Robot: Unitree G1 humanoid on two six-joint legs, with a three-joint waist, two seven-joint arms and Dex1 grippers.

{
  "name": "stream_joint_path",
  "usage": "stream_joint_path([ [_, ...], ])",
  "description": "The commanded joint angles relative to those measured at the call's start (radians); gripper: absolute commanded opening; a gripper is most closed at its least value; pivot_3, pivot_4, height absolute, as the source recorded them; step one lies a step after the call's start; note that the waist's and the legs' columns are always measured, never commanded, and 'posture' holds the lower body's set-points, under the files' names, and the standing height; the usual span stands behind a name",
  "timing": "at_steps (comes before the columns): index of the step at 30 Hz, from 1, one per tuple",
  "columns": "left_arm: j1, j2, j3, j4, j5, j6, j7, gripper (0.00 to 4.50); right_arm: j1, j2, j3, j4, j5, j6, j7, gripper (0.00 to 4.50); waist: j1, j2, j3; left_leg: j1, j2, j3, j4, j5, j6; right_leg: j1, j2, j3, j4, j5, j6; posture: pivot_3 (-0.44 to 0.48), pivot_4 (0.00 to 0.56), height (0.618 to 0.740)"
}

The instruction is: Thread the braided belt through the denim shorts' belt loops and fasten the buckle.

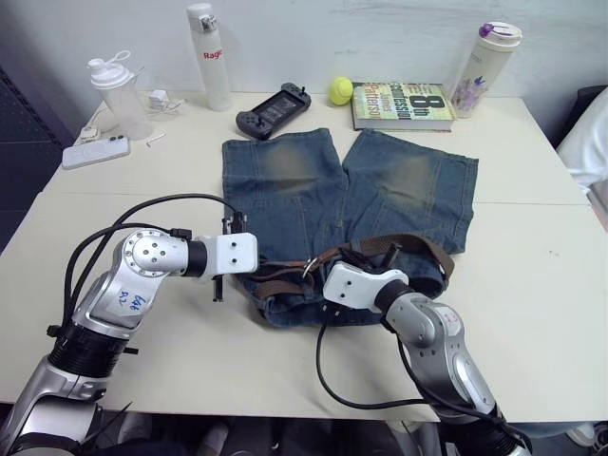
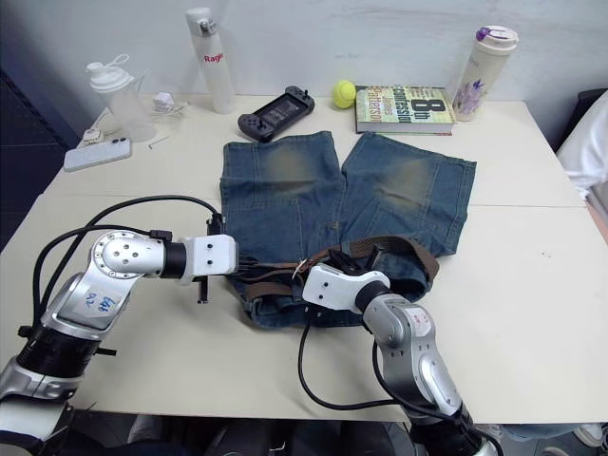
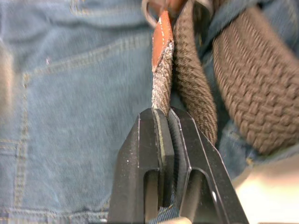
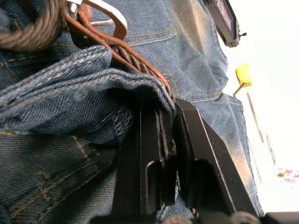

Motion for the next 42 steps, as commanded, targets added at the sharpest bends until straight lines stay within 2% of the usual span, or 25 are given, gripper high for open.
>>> stream_joint_path([
  [1, -0.032, -0.004, 0.012, -0.005, 0.006, -0.009, 0.019, 0.00, -0.002, 0.008, 0.022, -0.025, 0.015, -0.004, 0.005, 0.08, 0.000, 0.000, 0.000, 0.000, 0.000, 0.000, 0.000, 0.000, 0.000, 0.000, 0.000, 0.000, 0.000, 0.000, 0.000, 0.000, 0.150, 0.740],
  [9, -0.034, -0.028, 0.020, -0.074, -0.032, -0.005, 0.008, 0.00, -0.002, 0.002, 0.038, -0.024, 0.007, -0.003, 0.016, 0.08, -0.002, 0.000, 0.000, 0.000, 0.000, 0.000, 0.000, 0.000, 0.000, 0.000, 0.000, 0.000, 0.000, 0.000, 0.000, 0.000, 0.150, 0.740],
  [24, 0.004, 0.045, 0.029, -0.080, -0.034, -0.015, -0.034, 0.00, 0.003, 0.006, 0.032, -0.025, 0.011, 0.021, 0.011, 0.08, 0.000, 0.000, 0.000, 0.000, 0.000, 0.000, 0.000, 0.000, 0.000, 0.000, 0.000, 0.000, 0.001, 0.000, 0.000, 0.000, 0.150, 0.740],
  [42, -0.014, -0.009, -0.005, -0.089, -0.037, -0.027, -0.035, 0.00, -0.022, 0.004, 0.049, -0.032, 0.046, -0.020, 0.014, 0.08, 0.000, 0.000, 0.000, 0.000, 0.000, 0.001, 0.000, 0.000, 0.000, 0.000, 0.000, 0.000, 0.001, 0.000, 0.000, 0.000, 0.150, 0.740],
])
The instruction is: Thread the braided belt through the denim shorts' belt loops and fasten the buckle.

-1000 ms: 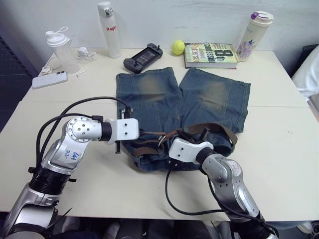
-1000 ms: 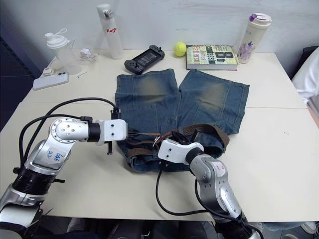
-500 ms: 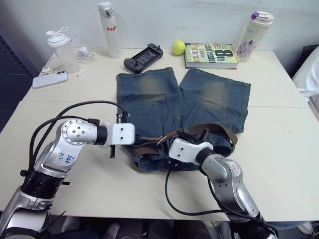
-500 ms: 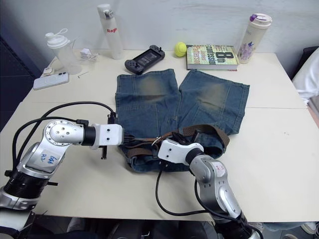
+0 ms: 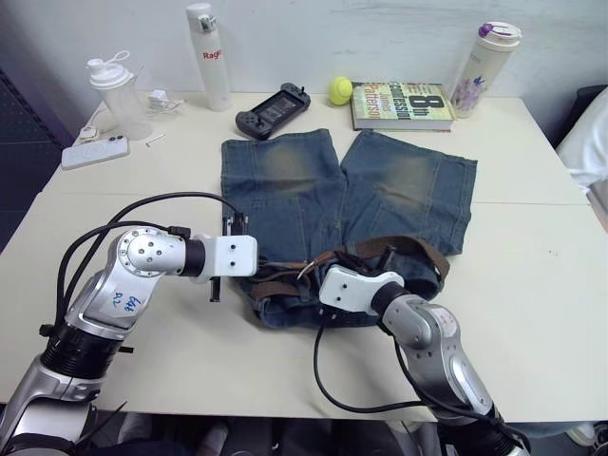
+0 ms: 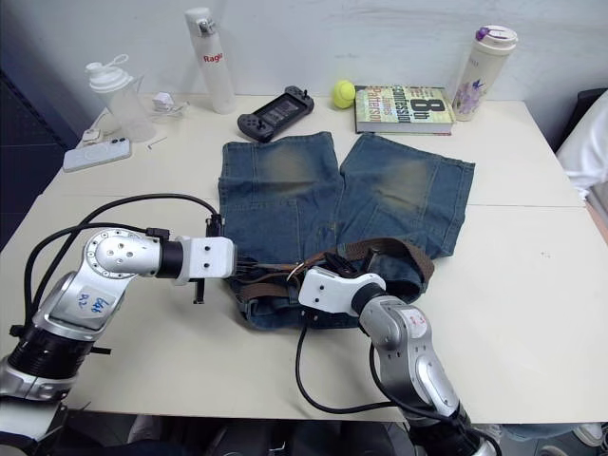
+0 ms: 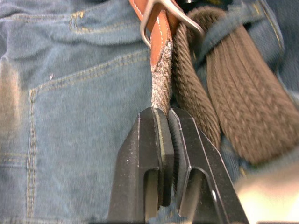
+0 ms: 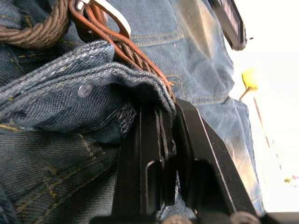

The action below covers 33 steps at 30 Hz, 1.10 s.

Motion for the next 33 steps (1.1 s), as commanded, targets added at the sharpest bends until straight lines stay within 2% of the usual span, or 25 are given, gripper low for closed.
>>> stream_joint_path([
  [1, -0.013, -0.009, -0.005, -0.037, -0.012, -0.017, -0.004, 0.00, -0.016, 0.021, 0.005, -0.035, 0.036, -0.005, 0.004, 0.08, 0.000, 0.000, 0.000, 0.000, 0.000, 0.000, 0.000, 0.000, 0.000, 0.000, 0.000, 0.000, 0.000, 0.000, 0.000, 0.000, 0.150, 0.740],
  [7, -0.009, -0.021, 0.006, -0.031, -0.011, 0.000, 0.016, 0.00, -0.036, 0.021, 0.001, -0.037, 0.049, -0.011, 0.006, 0.08, 0.000, 0.000, 0.000, 0.000, 0.000, 0.000, 0.000, 0.000, 0.000, 0.000, 0.000, 0.000, 0.000, 0.000, 0.000, 0.000, 0.150, 0.740],
  [16, 0.028, -0.209, -0.004, -0.017, -0.030, 0.044, 0.154, 0.00, -0.042, 0.028, 0.018, -0.030, 0.066, -0.006, 0.020, 0.08, 0.001, 0.000, 0.000, 0.000, 0.000, 0.000, 0.001, 0.000, 0.000, 0.000, 0.000, 0.000, 0.001, 0.000, 0.000, 0.000, 0.150, 0.740],
  [22, 0.154, -0.298, 0.037, -0.070, -0.032, 0.095, 0.276, 0.00, 0.007, 0.061, -0.042, -0.045, 0.068, 0.137, 0.033, 0.08, 0.004, -0.001, -0.001, 0.000, 0.000, -0.001, 0.001, 0.000, 0.001, 0.001, -0.001, 0.000, 0.002, 0.000, 0.000, 0.000, 0.150, 0.740],
  [28, 0.282, -0.288, 0.030, -0.139, -0.037, 0.118, 0.273, 0.00, 0.023, 0.058, -0.051, -0.065, 0.062, 0.247, 0.077, 0.08, 0.006, -0.003, -0.002, 0.000, -0.001, -0.002, 0.002, 0.000, 0.001, 0.002, -0.002, 0.000, 0.002, 0.000, 0.000, 0.000, 0.150, 0.740],
  [33, 0.321, -0.302, 0.018, -0.152, -0.038, 0.117, 0.290, 0.00, 0.036, 0.060, -0.009, -0.119, 0.085, 0.317, 0.152, 0.08, 0.004, -0.003, -0.003, 0.001, -0.001, -0.002, 0.001, 0.000, 0.001, 0.002, -0.001, 0.000, 0.000, 0.000, 0.000, 0.000, 0.150, 0.740],
])
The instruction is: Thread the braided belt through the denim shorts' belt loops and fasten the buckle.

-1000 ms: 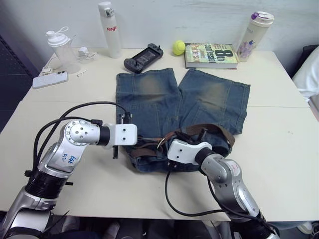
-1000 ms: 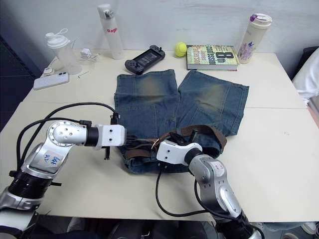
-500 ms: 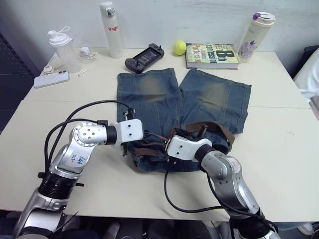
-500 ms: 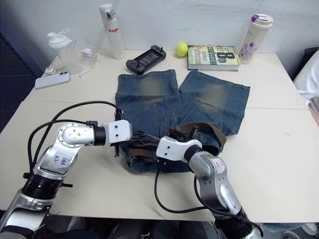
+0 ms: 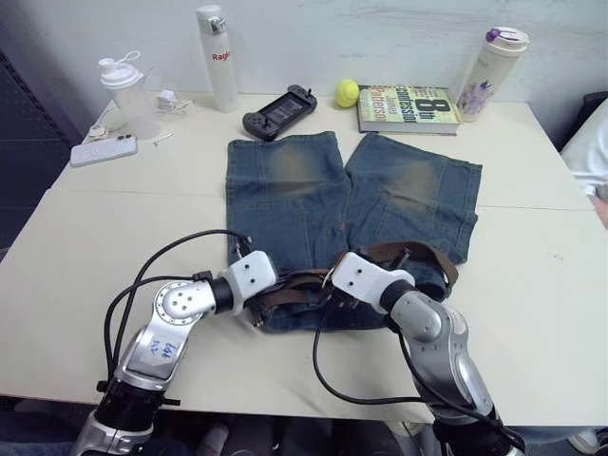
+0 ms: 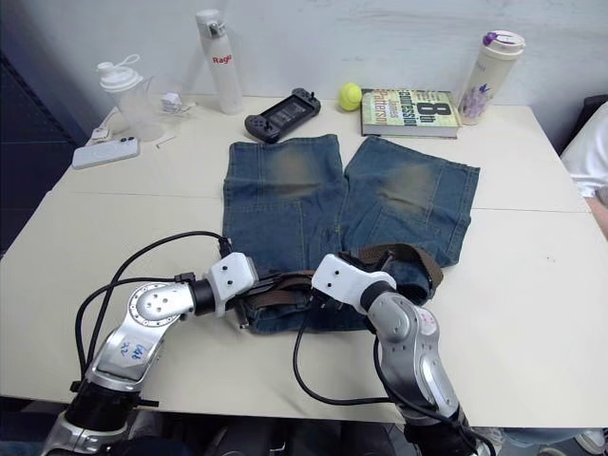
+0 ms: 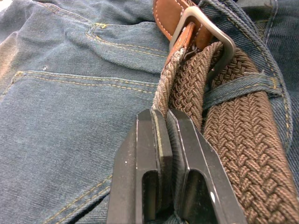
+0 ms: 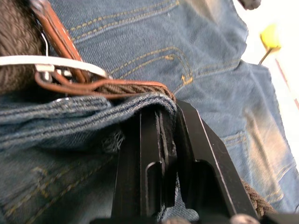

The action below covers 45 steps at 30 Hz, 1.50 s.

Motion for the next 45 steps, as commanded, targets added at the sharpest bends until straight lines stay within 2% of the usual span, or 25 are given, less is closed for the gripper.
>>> stream_joint_path([
  [1, 0.024, -0.017, -0.041, -0.035, -0.022, 0.002, 0.002, 0.00, 0.017, 0.011, 0.052, -0.050, 0.038, 0.055, 0.067, 0.08, 0.000, 0.000, -0.001, 0.000, 0.000, 0.000, 0.000, 0.000, 0.000, 0.000, 0.000, 0.000, 0.000, 0.000, 0.000, 0.000, 0.150, 0.740],
  [12, 0.094, -0.035, 0.004, -0.082, -0.089, 0.071, 0.021, 0.00, 0.057, 0.091, 0.050, -0.074, 0.014, 0.228, 0.003, 0.08, -0.001, 0.000, -0.003, 0.000, 0.000, 0.000, -0.001, 0.000, 0.000, 0.000, 0.000, 0.000, -0.002, 0.000, 0.000, 0.000, 0.150, 0.740],
  [23, 0.152, -0.030, 0.008, -0.151, -0.170, 0.123, 0.022, 0.00, 0.000, -0.082, 0.115, -0.157, 0.067, 0.240, 0.177, 0.08, -0.003, 0.000, -0.003, 0.001, 0.000, 0.000, -0.001, -0.001, -0.001, 0.000, 0.000, 0.000, -0.005, 0.000, 0.000, 0.000, 0.150, 0.740],
  [28, 0.164, -0.040, -0.002, -0.182, -0.227, 0.152, 0.005, 0.00, -0.059, -0.088, 0.138, -0.167, 0.083, 0.308, 0.224, 0.08, -0.004, 0.000, -0.003, 0.001, 0.000, 0.000, -0.001, -0.001, -0.001, 0.000, 0.000, 0.000, -0.006, 0.000, 0.000, 0.000, 0.150, 0.740],
  [33, 0.174, -0.051, -0.012, -0.214, -0.300, 0.202, -0.010, 0.00, -0.081, -0.081, 0.152, -0.159, 0.088, 0.362, 0.211, 0.08, -0.003, 0.000, -0.003, 0.001, 0.000, 0.000, -0.002, -0.001, 0.000, 0.000, 0.000, 0.000, -0.006, 0.000, 0.000, 0.000, 0.150, 0.740],
  [37, 0.158, -0.094, 0.001, -0.207, -0.370, 0.265, 0.014, 0.00, -0.088, -0.087, 0.160, -0.159, 0.094, 0.378, 0.204, 0.08, -0.003, 0.000, -0.003, 0.001, 0.000, 0.000, -0.001, -0.001, 0.000, 0.001, -0.001, 0.000, -0.008, 0.000, 0.000, 0.000, 0.150, 0.740],
  [41, 0.111, -0.171, 0.012, -0.175, -0.404, 0.349, 0.084, 0.00, -0.082, -0.100, 0.163, -0.170, 0.092, 0.398, 0.204, 0.08, 0.000, 0.000, -0.003, 0.000, 0.000, 0.000, -0.001, -0.001, 0.000, 0.002, -0.001, 0.000, -0.010, 0.000, 0.000, 0.000, 0.150, 0.740],
  [45, 0.077, -0.204, 0.012, -0.175, -0.407, 0.399, 0.114, 0.00, -0.084, -0.116, 0.158, -0.179, 0.087, 0.433, 0.196, 0.08, 0.001, -0.001, -0.003, 0.000, -0.001, 0.000, -0.001, -0.001, 0.000, 0.002, -0.001, 0.000, -0.010, 0.000, 0.000, 0.000, 0.150, 0.740],
])
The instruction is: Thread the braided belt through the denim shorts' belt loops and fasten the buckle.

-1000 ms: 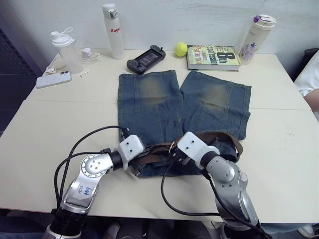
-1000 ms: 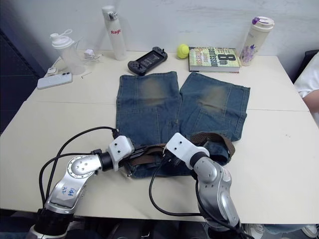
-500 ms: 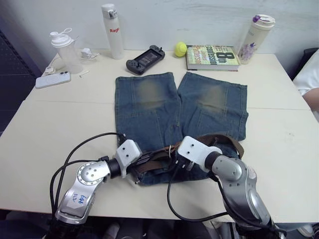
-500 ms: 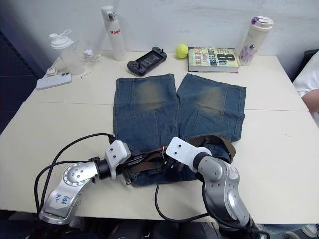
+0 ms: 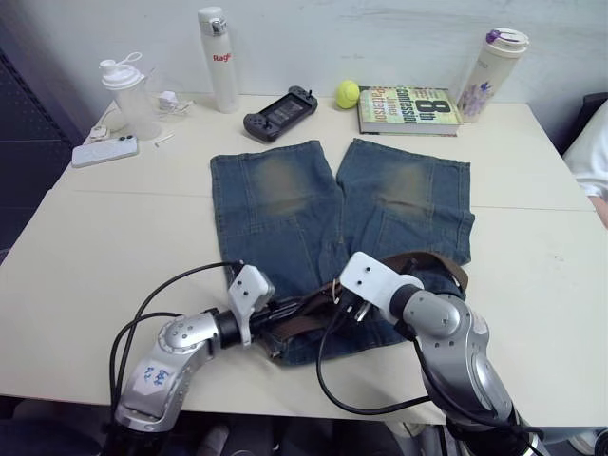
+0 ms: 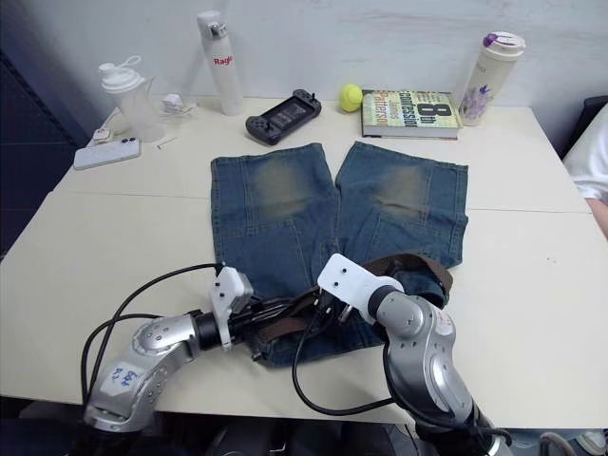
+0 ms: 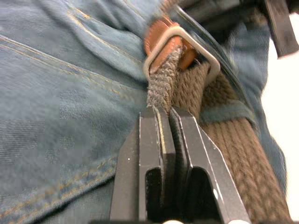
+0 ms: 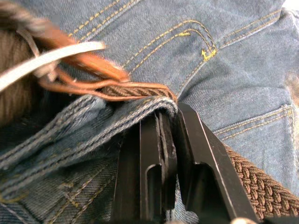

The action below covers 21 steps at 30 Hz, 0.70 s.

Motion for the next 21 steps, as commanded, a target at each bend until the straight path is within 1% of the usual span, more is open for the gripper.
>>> stream_joint_path([
  [1, -0.051, -0.043, -0.046, -0.028, -0.048, 0.020, 0.015, 0.00, 0.006, 0.000, 0.056, -0.031, 0.040, 0.027, 0.018, 0.08, 0.000, 0.000, 0.000, 0.000, 0.000, 0.000, 0.000, 0.000, 0.000, 0.000, 0.000, 0.000, 0.000, 0.000, 0.000, 0.000, 0.150, 0.740],
  [6, -0.090, -0.072, -0.091, -0.019, -0.041, 0.032, 0.019, 0.00, -0.019, 0.007, 0.053, -0.021, 0.040, 0.071, -0.002, 0.08, 0.000, 0.000, 0.000, 0.000, 0.000, 0.000, 0.000, 0.000, 0.000, 0.000, 0.000, 0.000, 0.000, 0.000, 0.000, 0.000, 0.150, 0.740],
  [10, -0.148, -0.092, -0.124, 0.036, -0.027, 0.003, 0.001, 0.00, -0.036, 0.012, 0.063, -0.017, 0.053, 0.097, -0.019, 0.08, 0.001, 0.000, 0.000, 0.000, 0.000, 0.000, 0.000, 0.000, 0.000, 0.000, 0.000, 0.000, -0.001, 0.000, 0.000, 0.000, 0.150, 0.740],
  [12, -0.174, -0.114, -0.134, 0.071, -0.025, -0.007, 0.007, 0.00, -0.042, 0.011, 0.068, -0.015, 0.058, 0.103, -0.027, 0.08, 0.001, 0.000, 0.000, 0.000, 0.000, 0.000, 0.000, 0.000, 0.000, 0.000, 0.000, 0.000, -0.001, 0.000, 0.000, 0.000, 0.150, 0.740],
  [14, -0.216, -0.165, -0.150, 0.124, -0.020, -0.017, 0.029, 0.00, -0.048, 0.014, 0.073, -0.011, 0.064, 0.106, -0.037, 0.08, -0.001, 0.000, 0.000, -0.001, 0.000, 0.000, 0.000, 0.000, 0.000, 0.000, 0.000, 0.000, -0.001, 0.000, 0.000, 0.000, 0.150, 0.740],
  [18, -0.289, -0.249, -0.119, 0.211, -0.020, -0.025, 0.076, 0.00, -0.057, -0.001, 0.081, -0.016, 0.077, 0.107, -0.044, 0.08, 0.000, 0.000, 0.000, -0.001, 0.000, 0.001, 0.000, 0.000, 0.000, -0.001, 0.001, 0.000, -0.001, 0.000, 0.000, 0.000, 0.150, 0.740],
  [21, -0.317, -0.264, -0.107, 0.244, -0.013, -0.029, 0.089, 0.00, -0.054, -0.018, 0.088, -0.028, 0.083, 0.109, -0.046, 0.08, -0.001, -0.001, 0.001, -0.001, 0.000, 0.001, 0.000, 0.000, 0.000, -0.001, 0.001, 0.000, -0.001, 0.000, 0.000, 0.000, 0.150, 0.740],
])
